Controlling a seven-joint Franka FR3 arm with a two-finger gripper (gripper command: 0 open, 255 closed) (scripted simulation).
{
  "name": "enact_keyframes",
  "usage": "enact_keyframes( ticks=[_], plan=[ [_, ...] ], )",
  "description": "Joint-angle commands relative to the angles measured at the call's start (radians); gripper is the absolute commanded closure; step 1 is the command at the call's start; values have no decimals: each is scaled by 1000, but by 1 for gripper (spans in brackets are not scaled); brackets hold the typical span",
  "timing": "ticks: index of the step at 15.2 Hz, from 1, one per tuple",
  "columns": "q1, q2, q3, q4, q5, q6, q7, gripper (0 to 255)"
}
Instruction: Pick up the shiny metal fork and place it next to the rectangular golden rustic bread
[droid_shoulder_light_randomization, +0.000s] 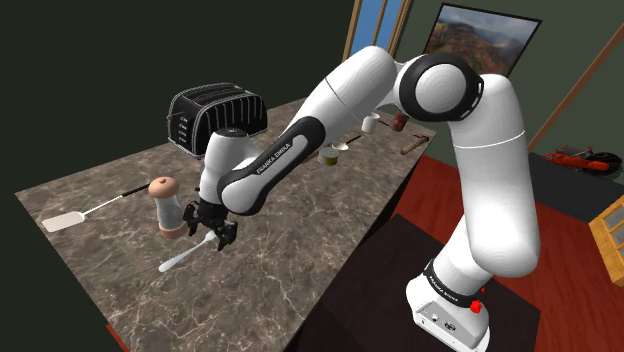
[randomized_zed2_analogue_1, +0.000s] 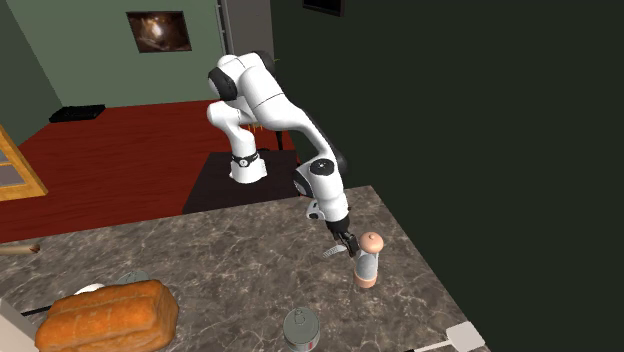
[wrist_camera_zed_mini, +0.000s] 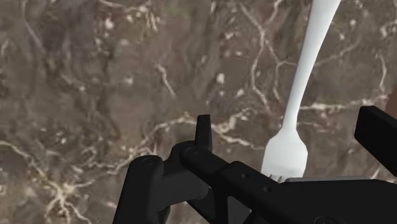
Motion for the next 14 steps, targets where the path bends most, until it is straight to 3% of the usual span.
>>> enact_keyframes(
  ticks=[1,6,7,14],
  plan=[
    [3,5,-2,4,-2,2,1,0],
    [3,5,-2,3,-2,2,1,0],
    [3,5,-2,3,-2,2,1,255],
    [3,5,-2,3,-2,3,1,255]
  ],
)
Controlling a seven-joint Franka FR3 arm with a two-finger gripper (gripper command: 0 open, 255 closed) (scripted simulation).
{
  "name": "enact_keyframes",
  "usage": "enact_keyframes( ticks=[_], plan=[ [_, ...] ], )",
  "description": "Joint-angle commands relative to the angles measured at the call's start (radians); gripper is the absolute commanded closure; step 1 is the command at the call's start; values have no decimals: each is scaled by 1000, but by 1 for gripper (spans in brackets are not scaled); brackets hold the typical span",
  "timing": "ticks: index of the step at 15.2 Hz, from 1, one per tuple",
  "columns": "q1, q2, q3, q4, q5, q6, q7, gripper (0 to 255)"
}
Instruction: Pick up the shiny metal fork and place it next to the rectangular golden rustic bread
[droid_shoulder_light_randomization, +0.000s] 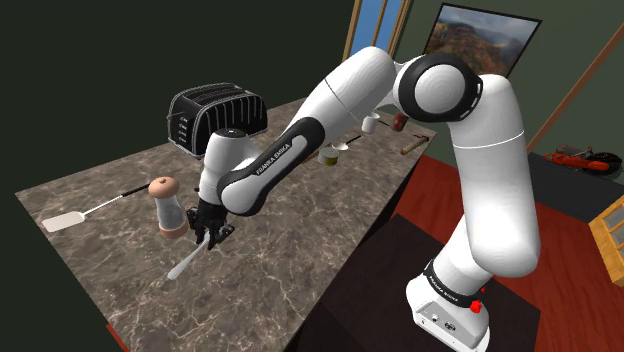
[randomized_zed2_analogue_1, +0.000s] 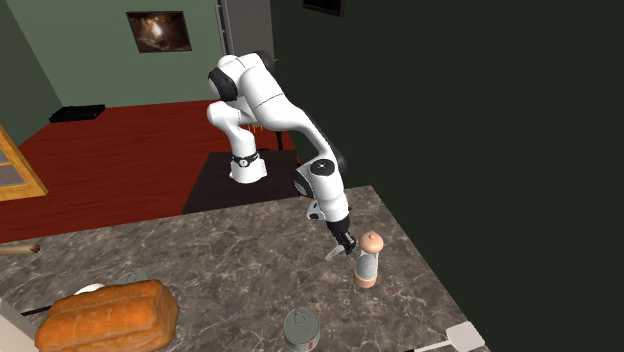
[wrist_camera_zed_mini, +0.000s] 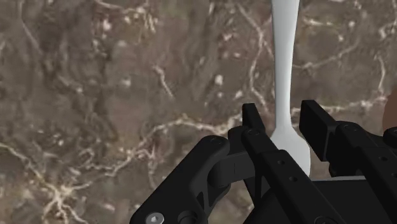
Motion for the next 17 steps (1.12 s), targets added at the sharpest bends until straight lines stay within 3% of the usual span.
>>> enact_keyframes(
  ticks=[1,17],
  plan=[
    [0,1,0,-1,0,-1,0,255],
    [-43,-150,51,-4,51,-144,-7,255]
  ],
)
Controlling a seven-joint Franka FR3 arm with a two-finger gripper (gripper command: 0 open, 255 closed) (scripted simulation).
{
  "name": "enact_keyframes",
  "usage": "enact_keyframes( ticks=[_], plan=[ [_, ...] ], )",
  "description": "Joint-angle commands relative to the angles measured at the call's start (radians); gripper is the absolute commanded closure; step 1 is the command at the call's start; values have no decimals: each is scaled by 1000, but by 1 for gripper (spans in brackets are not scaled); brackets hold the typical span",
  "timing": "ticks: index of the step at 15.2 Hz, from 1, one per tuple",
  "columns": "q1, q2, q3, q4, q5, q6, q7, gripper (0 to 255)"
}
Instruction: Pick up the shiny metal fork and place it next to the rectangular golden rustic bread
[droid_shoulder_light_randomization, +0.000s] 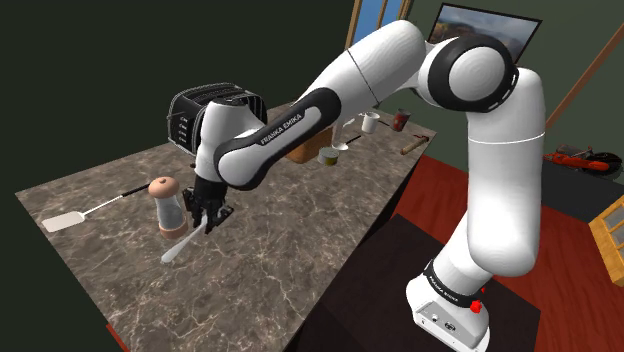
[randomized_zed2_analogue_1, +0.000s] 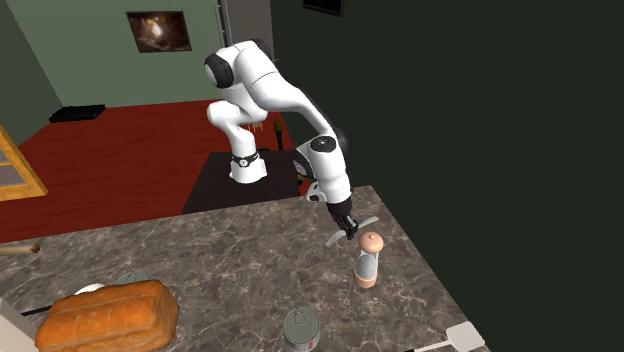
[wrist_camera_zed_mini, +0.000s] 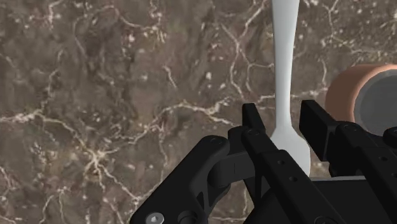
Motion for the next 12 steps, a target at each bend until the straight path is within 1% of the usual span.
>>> enact_keyframes(
  ticks=[1,12],
  plan=[
    [-7,-21,7,3,8,-23,-3,255],
    [-31,-113,33,34,45,-141,-8,255]
  ],
)
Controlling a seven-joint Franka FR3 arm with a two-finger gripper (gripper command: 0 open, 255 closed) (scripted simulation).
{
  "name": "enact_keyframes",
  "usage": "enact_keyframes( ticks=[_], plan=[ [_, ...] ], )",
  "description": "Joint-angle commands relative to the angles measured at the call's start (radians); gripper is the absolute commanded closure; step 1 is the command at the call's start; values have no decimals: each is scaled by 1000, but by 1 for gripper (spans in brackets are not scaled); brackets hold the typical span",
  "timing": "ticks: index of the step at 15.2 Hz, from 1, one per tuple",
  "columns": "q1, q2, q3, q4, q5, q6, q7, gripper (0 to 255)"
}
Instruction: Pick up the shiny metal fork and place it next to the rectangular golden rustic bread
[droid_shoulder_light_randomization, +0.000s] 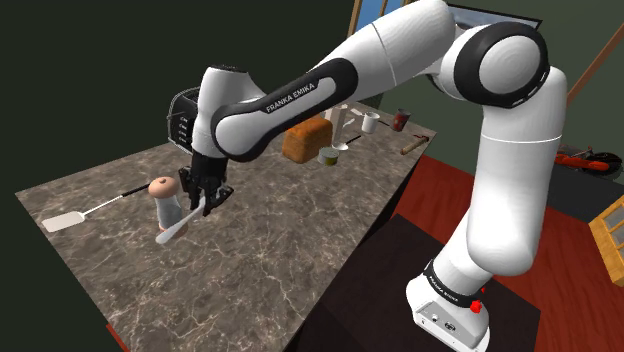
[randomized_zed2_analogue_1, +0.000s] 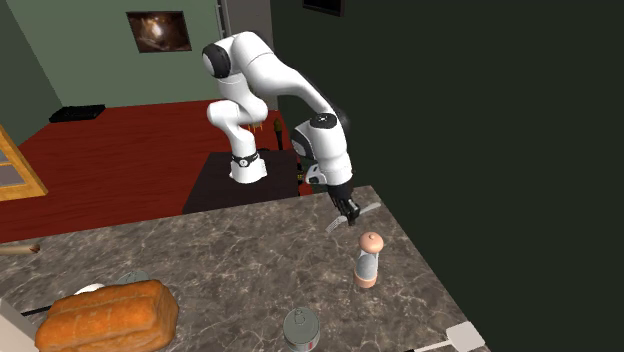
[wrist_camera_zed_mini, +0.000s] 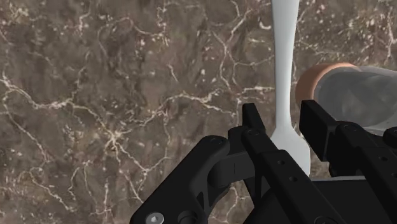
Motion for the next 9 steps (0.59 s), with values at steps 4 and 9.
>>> enact_keyframes(
  ticks=[4,9],
  plan=[
    [-7,-36,9,23,14,-56,0,255],
    [-14,-69,16,50,27,-113,0,255]
  ],
)
